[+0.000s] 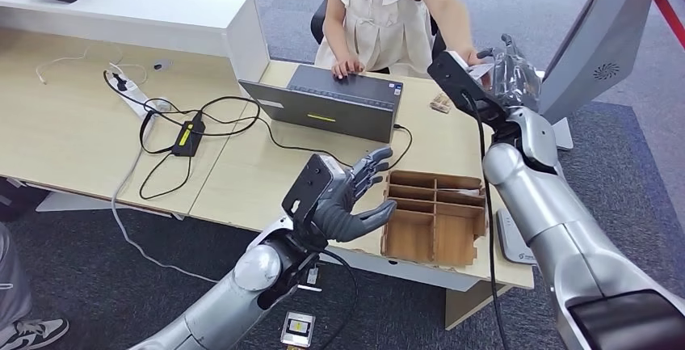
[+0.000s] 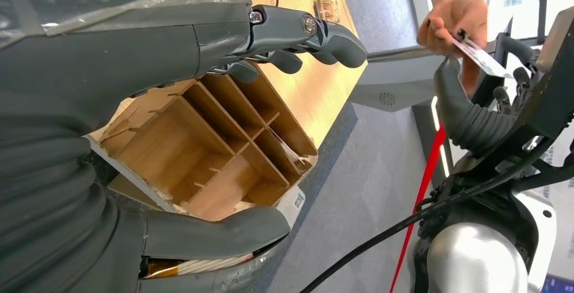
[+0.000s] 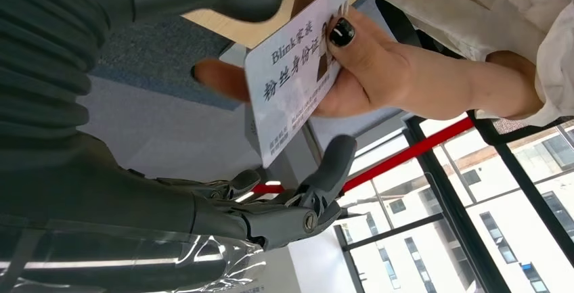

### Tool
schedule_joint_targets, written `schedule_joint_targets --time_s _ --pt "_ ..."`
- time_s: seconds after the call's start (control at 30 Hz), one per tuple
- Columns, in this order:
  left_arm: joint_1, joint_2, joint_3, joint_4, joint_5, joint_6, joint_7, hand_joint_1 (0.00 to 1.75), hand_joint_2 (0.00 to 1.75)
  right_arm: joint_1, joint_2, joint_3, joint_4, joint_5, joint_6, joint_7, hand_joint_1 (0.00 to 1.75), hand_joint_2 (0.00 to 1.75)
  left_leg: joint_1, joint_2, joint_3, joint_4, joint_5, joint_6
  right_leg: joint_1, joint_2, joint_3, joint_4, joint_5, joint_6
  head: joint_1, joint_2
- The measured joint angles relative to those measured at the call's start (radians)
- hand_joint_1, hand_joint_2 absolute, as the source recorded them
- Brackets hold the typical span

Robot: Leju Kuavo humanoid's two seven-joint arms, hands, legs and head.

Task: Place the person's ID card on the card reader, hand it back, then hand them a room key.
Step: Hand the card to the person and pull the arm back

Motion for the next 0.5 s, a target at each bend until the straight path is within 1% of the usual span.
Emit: schedule_joint_targets --time_s 0.1,0.2,0.4,0.5 --pt "0.0 0.0 -0.001 0.0 0.0 0.0 0.0 0.0 1.75 -0.003 0.0 0.003 0.008 -0.022 -0.015 -0.013 0.0 1.75 0.0 0.0 0.0 0.0 0.0 0.0 0.0 0.0 0.0 0.0 0.0 0.0 0.0 0.0" --pt "0.0 0.0 -0.001 0.001 -0.001 0.006 0.0 0.0 1.75 -0.008 0.0 0.003 0.011 -0.07 -0.037 -0.051 0.0 1.75 0.0 0.0 0.0 0.0 0.0 0.0 0.0 0.0 0.0 0.0 0.0 0.0 0.0 0.0" --pt "0.005 0.002 0.0 0.002 -0.01 0.069 -0.002 0.0 1.75 -0.002 0.004 0.003 -0.01 -0.239 -0.059 -0.173 0.0 1.75 0.0 0.0 0.0 0.0 0.0 0.0 0.0 0.0 0.0 0.0 0.0 0.0 0.0 0.0" --pt "0.018 0.009 0.005 -0.002 -0.018 0.099 -0.005 0.0 1.75 0.041 0.001 0.002 -0.074 -0.334 -0.061 -0.186 0.0 1.75 0.0 0.0 0.001 0.0 0.0 0.0 0.0 0.0 0.0 0.0 0.0 0.0 0.0 0.0"
